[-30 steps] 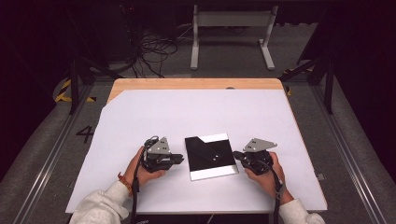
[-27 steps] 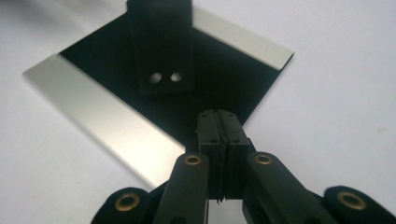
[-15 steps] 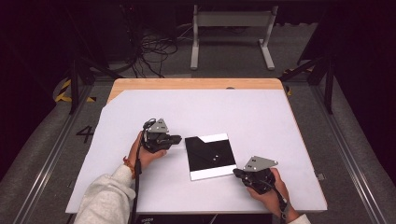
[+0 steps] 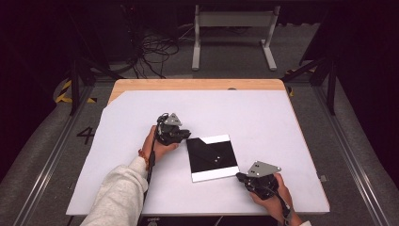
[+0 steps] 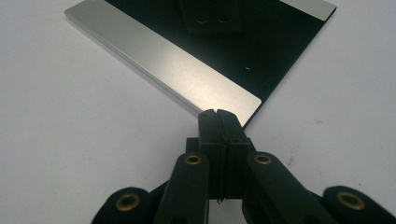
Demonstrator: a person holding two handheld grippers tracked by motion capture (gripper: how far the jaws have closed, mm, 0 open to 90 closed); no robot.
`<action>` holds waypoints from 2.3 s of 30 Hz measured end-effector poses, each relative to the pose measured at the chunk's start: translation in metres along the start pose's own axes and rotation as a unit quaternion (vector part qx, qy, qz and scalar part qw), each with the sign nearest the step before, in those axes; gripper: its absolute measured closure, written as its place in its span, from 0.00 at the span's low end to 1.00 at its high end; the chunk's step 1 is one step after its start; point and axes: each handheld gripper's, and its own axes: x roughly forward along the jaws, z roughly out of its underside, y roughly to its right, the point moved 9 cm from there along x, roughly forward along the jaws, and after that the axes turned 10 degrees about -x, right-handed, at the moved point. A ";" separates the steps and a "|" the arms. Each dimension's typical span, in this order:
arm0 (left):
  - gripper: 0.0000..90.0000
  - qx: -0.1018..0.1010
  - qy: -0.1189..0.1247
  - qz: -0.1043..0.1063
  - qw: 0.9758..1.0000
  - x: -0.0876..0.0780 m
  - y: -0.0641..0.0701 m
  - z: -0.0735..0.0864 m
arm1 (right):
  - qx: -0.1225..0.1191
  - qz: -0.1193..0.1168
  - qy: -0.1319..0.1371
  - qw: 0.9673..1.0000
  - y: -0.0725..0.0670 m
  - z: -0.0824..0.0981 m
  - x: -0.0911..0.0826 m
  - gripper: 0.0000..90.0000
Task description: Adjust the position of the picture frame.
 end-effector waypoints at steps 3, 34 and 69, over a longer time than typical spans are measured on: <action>0.93 0.004 -0.001 0.004 1.000 0.003 0.001 0.000 | 0.003 0.000 0.003 1.000 0.000 0.000 0.001 1.00; 1.00 0.031 -0.037 0.051 0.998 -0.028 0.020 0.029 | 0.010 0.028 0.005 1.000 0.025 -0.001 0.008 1.00; 1.00 0.044 -0.048 0.073 0.995 -0.061 0.074 0.078 | 0.034 0.033 0.001 0.999 0.055 -0.012 0.028 1.00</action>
